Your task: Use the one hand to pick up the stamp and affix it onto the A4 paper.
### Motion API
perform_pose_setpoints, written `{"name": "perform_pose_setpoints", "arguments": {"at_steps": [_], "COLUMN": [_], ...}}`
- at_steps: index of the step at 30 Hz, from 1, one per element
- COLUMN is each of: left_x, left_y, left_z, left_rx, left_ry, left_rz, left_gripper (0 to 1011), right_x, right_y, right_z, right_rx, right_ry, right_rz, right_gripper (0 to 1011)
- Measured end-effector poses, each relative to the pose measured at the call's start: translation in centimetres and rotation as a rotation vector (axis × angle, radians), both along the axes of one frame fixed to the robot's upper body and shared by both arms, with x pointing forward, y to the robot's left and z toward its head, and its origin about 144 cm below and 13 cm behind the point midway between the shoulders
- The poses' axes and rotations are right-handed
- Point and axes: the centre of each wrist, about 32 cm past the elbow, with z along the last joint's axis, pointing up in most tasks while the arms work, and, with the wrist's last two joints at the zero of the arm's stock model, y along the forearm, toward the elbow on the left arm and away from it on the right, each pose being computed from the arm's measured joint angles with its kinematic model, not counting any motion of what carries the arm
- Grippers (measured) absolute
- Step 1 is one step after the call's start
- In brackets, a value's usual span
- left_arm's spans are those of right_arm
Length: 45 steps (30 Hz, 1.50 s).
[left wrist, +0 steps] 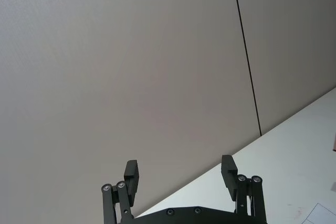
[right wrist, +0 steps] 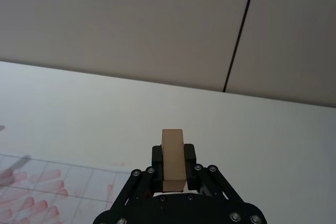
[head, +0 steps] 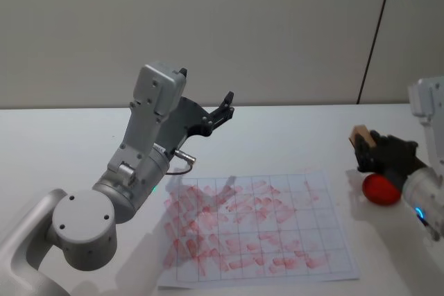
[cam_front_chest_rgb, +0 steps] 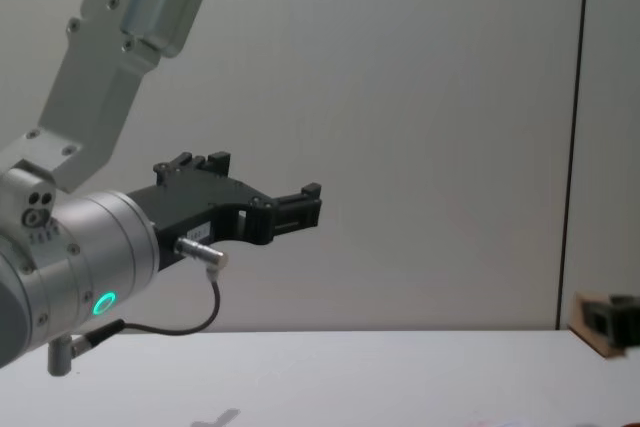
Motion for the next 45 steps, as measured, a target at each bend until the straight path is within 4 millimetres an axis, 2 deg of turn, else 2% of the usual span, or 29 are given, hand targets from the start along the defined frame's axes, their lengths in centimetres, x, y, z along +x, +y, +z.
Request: {"name": "perform_pose_setpoints", "arguments": {"at_steps": [13,29,35,39,45], "left_x": [0.0,0.0,0.0,0.0,0.0], "left_y": [0.0,0.0,0.0,0.0,0.0], "left_z": [0.0,0.0,0.0,0.0,0.0], "left_rx": [0.0,0.0,0.0,0.0,0.0], "left_ry": [0.0,0.0,0.0,0.0,0.0], "left_rz": [0.0,0.0,0.0,0.0,0.0], "left_gripper": [1001,1001,1001,1001,1001], "right_x": [-0.9,-0.7,-0.6,-0.5,-0.6], "right_y": [-1.8,-2.3,-2.3,-2.3,-2.4], "right_z": [-2.3,-4.6,-5.1,-5.4,-5.4], "right_rx": [-0.057,-0.077,-0.081,-0.081,-0.077], "right_ry": [0.072,0.087,0.091,0.086,0.053], "right_rz": [-0.064,-0.062,-0.058,-0.056,-0.055], "right_gripper": [225,226,369,534,715]}}
